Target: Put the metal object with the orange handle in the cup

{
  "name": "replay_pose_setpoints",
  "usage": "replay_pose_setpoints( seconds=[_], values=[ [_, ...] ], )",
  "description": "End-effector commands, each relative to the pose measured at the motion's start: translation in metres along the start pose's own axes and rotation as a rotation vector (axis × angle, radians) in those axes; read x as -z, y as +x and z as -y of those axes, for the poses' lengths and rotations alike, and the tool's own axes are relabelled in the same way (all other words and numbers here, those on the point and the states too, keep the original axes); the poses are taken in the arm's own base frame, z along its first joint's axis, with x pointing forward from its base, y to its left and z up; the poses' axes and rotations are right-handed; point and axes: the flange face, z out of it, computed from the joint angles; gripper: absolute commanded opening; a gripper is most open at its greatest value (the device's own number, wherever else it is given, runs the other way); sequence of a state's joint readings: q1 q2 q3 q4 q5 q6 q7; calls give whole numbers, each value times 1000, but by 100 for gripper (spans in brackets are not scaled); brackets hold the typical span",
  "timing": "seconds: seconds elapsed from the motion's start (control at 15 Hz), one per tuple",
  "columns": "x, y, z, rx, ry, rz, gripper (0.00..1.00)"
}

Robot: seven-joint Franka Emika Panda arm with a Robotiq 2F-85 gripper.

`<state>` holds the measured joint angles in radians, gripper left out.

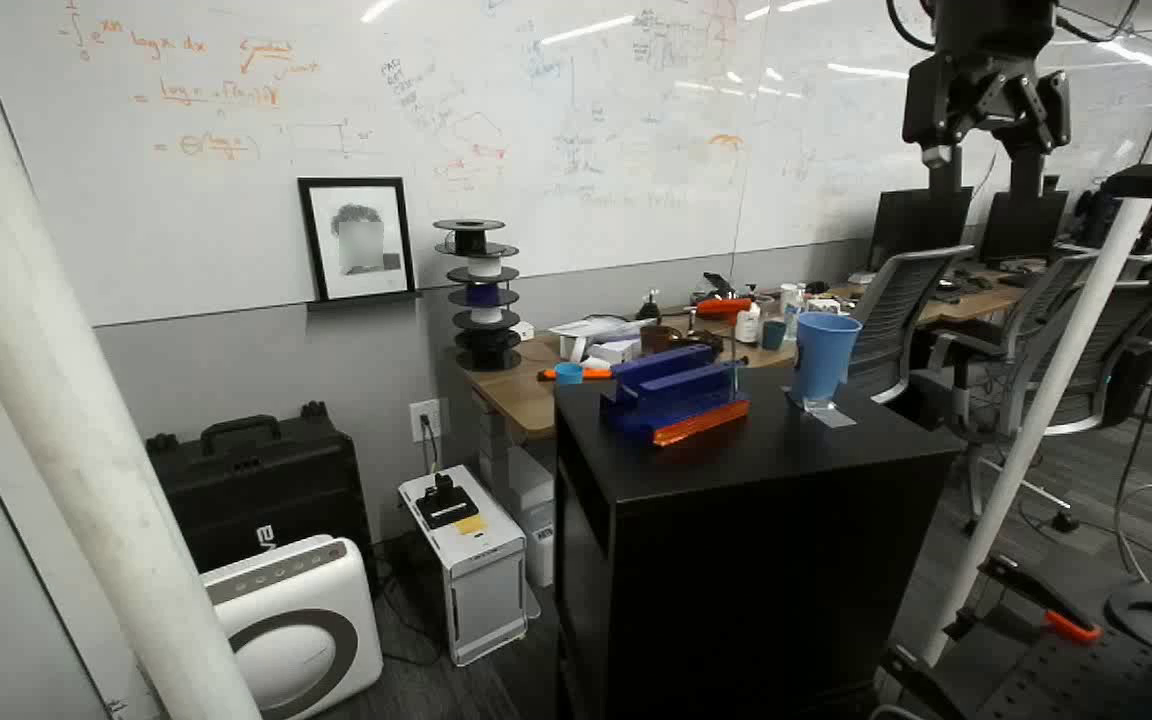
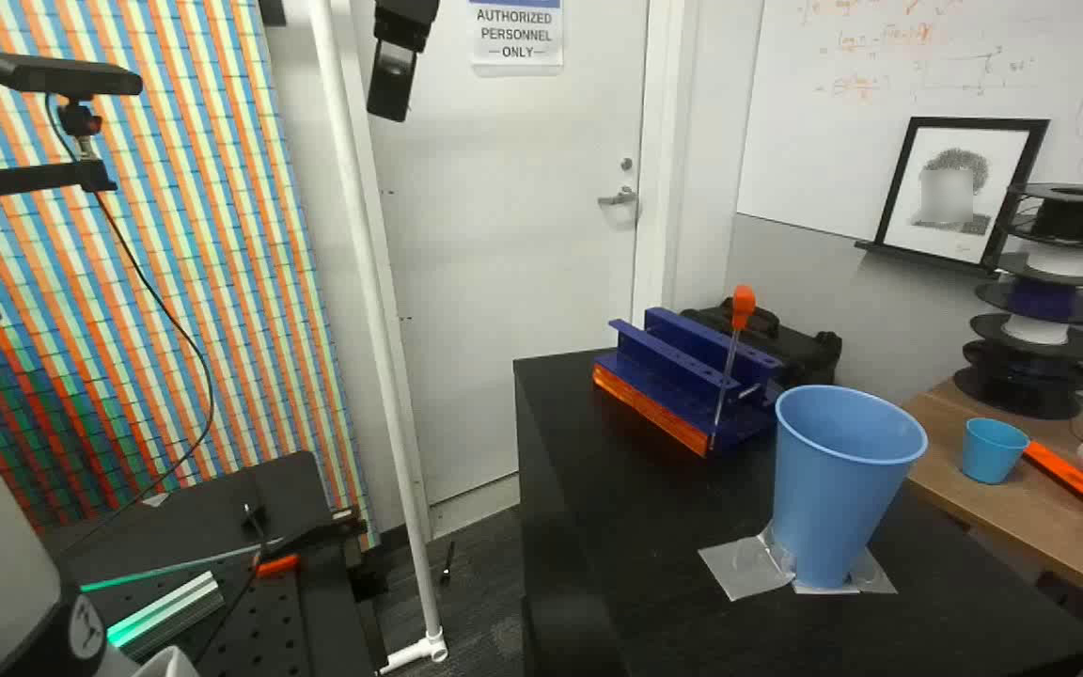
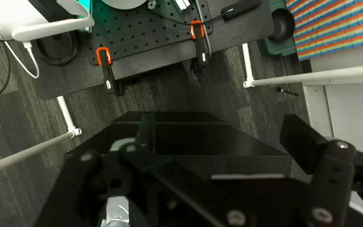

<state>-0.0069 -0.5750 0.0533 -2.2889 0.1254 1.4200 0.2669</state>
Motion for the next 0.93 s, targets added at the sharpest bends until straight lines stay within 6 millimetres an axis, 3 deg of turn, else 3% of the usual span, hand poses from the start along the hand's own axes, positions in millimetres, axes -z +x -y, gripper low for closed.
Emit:
replay_pose_setpoints(
  seconds=[0.0,0.2,0.4,0.53,0.73,0.87],
  values=[
    [2,0,0,0,1,-3,100],
    [5,-2,0,1,3,-12,100],
    [21,15,-8,118,-104,-67,100],
    [36,33,-20,171,-169,-125,100],
    [58,73,-46,216,-241,-247,100],
    [62,107,-61,236,-245,-298,100]
  ],
)
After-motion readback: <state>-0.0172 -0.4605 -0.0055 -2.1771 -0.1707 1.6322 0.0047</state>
